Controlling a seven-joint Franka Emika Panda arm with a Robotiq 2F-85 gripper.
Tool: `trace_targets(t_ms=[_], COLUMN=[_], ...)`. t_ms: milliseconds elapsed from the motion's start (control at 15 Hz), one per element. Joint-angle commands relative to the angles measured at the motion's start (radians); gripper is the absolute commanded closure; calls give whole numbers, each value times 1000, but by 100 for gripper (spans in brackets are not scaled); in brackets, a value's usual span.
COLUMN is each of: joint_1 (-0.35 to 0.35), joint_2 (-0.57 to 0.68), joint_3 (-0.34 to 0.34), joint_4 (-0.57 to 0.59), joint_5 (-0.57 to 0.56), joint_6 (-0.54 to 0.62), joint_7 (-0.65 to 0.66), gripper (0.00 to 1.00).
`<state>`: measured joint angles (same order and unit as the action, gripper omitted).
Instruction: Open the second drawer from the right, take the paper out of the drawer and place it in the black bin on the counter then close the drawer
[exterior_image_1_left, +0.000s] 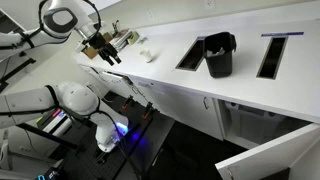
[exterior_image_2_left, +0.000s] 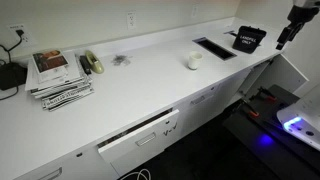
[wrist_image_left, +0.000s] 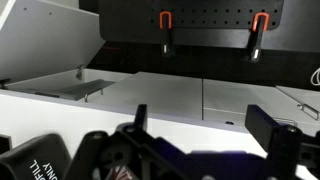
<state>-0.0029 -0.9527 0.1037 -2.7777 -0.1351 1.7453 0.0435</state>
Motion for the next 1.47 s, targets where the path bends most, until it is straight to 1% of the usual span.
trace_targets(t_ms=[0,267,400,600,733,800,933,1067,1200,1400], joint_1=[13,13,57,170,250,284,335,369,389,403], joint_2=[2,2,-7,8,51,83,155,246,349,498], joint_3=[-11,-11,31,126,205,247,309,352,385,432], joint_4=[2,2,8,40,73,94,138,183,232,296], joint_5=[-8,-8,1,22,36,43,50,38,21,-30], joint_6=[-3,-3,6,10,31,50,107,183,245,320], joint_7=[9,9,9,9,18,21,12,-10,-30,-40], gripper=[0,0,0,0,0,0,0,0,0,0])
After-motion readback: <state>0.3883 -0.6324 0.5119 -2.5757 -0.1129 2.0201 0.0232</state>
